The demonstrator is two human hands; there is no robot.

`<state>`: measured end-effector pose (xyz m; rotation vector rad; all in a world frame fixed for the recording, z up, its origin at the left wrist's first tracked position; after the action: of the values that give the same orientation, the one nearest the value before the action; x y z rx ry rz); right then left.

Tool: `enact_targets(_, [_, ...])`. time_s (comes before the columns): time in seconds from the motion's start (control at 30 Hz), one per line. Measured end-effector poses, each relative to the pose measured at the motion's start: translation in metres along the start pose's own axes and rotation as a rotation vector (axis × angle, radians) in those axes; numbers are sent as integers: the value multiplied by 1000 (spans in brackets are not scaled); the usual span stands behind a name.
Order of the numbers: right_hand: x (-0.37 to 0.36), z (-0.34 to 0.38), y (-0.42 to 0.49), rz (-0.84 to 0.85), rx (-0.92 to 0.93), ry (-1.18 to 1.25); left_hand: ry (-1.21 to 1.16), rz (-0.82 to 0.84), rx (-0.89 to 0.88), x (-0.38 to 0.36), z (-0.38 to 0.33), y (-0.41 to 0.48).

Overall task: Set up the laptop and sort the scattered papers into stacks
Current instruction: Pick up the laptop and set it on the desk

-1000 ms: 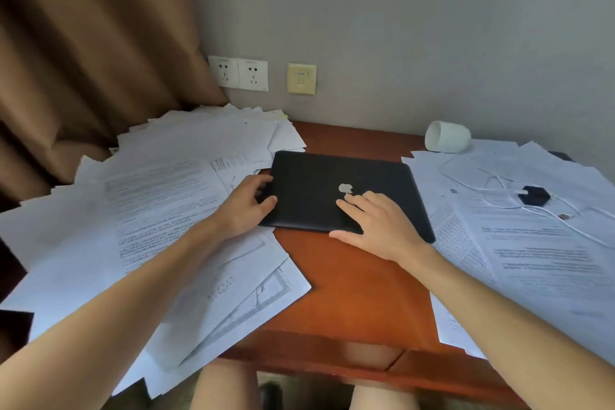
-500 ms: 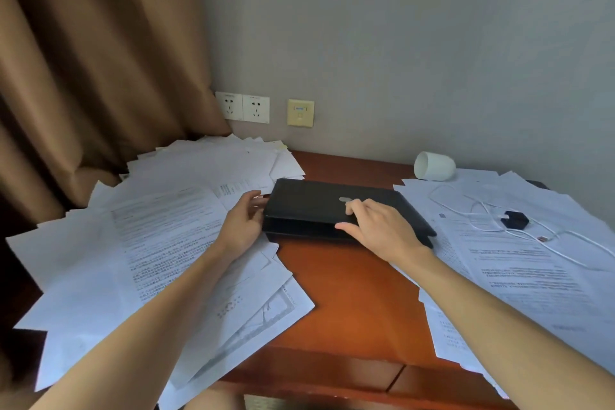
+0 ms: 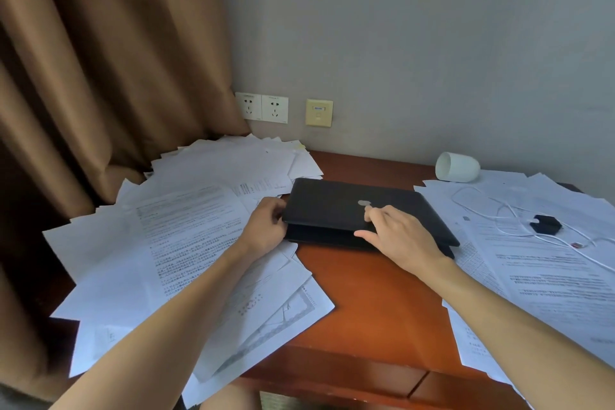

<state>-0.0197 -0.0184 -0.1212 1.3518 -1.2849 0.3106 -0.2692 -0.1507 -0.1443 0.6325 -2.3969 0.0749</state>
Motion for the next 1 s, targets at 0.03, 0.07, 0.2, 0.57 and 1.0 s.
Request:
enact_targets(0.03, [0, 0, 1, -17, 12, -11, 22, 6, -13, 0, 1, 0])
enact_targets(0.07, [1, -1, 1, -33, 19, -26, 48, 17, -28, -1, 1, -1])
enact_targets(0.2, [9, -7, 12, -100, 34, -81, 144, 28, -68, -6, 2, 0])
enact_targets(0.57, [37, -36, 56, -260, 28, -142, 239, 50, -104, -14, 15, 12])
enact_targets(1.0, [36, -83, 138, -238, -258, -64, 145, 33, -140, -15, 24, 15])
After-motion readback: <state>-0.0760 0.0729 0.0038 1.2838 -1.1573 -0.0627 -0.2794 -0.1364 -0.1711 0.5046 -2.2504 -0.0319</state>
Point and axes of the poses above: each hand's wrist, its own y-axis towards the middle knuckle, its own x-axis out of the back of the hand, z = x × y, the point moved 2 cm from there along y, towards the middle knuckle, and after that the axes turned 6 degrees about z, right-handed, at the moved point
